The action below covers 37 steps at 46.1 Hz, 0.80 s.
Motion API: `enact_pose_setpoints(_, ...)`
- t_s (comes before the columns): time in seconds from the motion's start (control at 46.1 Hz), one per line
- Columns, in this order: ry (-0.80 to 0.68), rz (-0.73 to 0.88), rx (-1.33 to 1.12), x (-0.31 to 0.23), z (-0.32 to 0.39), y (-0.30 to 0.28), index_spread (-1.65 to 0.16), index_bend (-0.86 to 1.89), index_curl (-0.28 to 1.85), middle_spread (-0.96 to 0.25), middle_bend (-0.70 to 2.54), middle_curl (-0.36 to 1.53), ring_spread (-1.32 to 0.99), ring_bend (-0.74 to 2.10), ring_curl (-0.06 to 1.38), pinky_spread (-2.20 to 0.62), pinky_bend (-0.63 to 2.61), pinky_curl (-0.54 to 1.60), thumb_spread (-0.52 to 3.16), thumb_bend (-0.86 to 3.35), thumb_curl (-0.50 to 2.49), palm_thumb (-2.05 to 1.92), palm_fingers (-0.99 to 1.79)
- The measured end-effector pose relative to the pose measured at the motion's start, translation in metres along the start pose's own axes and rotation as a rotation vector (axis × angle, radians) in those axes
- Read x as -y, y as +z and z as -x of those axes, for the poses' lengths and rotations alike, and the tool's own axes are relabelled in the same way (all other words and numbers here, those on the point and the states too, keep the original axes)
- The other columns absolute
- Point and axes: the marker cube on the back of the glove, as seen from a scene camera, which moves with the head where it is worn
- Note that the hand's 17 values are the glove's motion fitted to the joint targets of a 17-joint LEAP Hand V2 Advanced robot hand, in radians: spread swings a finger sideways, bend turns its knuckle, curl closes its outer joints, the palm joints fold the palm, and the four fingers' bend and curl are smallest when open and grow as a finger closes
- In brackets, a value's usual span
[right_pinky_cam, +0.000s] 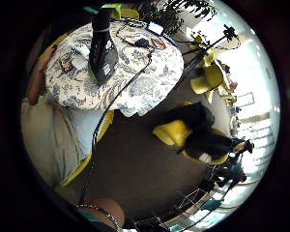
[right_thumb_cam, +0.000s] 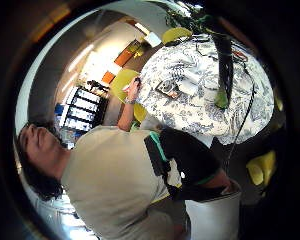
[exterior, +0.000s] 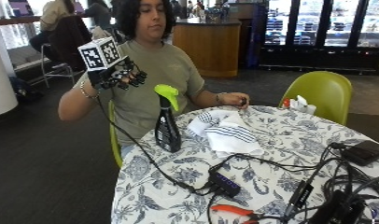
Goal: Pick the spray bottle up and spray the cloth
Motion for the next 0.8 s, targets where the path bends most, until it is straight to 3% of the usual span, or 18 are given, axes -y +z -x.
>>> enact_pose_setpoints(0.282, 0.124, -0.098, 0.025, 0.003, -0.004, 0.000, -0.35, 0.14, 0.17, -0.03, 0.24, 0.18, -0.08, 0.38, 0.18, 0.18, 0.33, 0.20, 0.95, 0.17, 0.16, 0.39, 0.42)
enact_pose_setpoints(0.803, 0.333, -0.248, 0.645, 0.019, -0.012, 0.062, -0.35, 0.12, 0.19, 0.02, 0.23, 0.29, -0.04, 0.46, 0.27, 0.19, 0.39, 0.30, 1.12, 0.12, 0.29, 0.63, 0.42)
